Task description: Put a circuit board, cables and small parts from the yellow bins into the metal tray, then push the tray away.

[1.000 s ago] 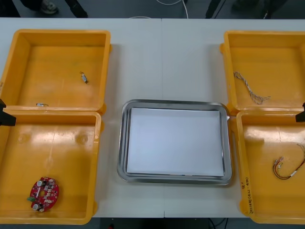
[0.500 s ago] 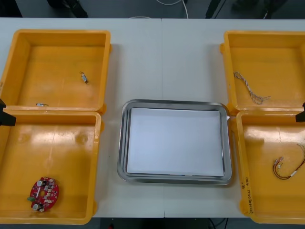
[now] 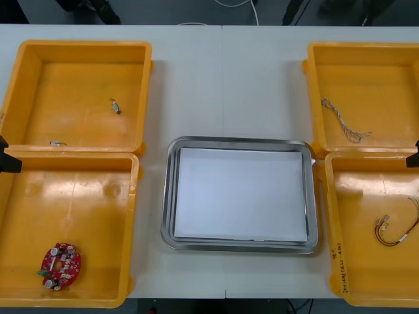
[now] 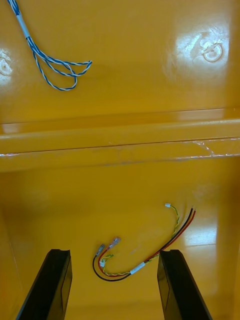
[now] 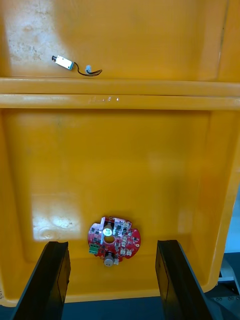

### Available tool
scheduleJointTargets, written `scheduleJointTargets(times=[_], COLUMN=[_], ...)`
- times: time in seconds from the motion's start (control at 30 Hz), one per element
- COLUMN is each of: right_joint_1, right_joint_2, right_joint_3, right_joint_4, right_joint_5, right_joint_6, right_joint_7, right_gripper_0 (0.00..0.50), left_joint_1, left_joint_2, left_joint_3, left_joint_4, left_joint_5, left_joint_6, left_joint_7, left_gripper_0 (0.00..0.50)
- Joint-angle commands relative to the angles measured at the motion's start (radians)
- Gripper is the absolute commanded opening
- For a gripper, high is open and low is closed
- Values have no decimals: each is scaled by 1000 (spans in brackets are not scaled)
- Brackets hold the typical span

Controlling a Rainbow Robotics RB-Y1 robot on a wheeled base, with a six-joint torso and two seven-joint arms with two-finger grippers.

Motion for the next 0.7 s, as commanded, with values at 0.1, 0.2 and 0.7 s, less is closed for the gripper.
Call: scheduleJointTargets(times=[0.1, 0.2, 0.7], right_joint_1=[8, 8, 8], right_joint_2=[-43, -43, -43], right_joint_3=[-34, -34, -34], right_joint_4=[-5, -5, -5], right_joint_5=[-8, -8, -8], right_joint_6=[4, 4, 4], right_joint_7=[8, 8, 8], right_gripper_0=[500, 500, 500], left_joint_1=[13, 13, 13], left_joint_2=[44, 44, 44], left_joint_3=[31, 31, 31], left_joint_4=[-23, -23, -23], left_joint_5=[7, 7, 7], left_joint_6=[-6, -6, -6], left_joint_7=[-85, -85, -85], left_gripper_0=[500, 500, 500])
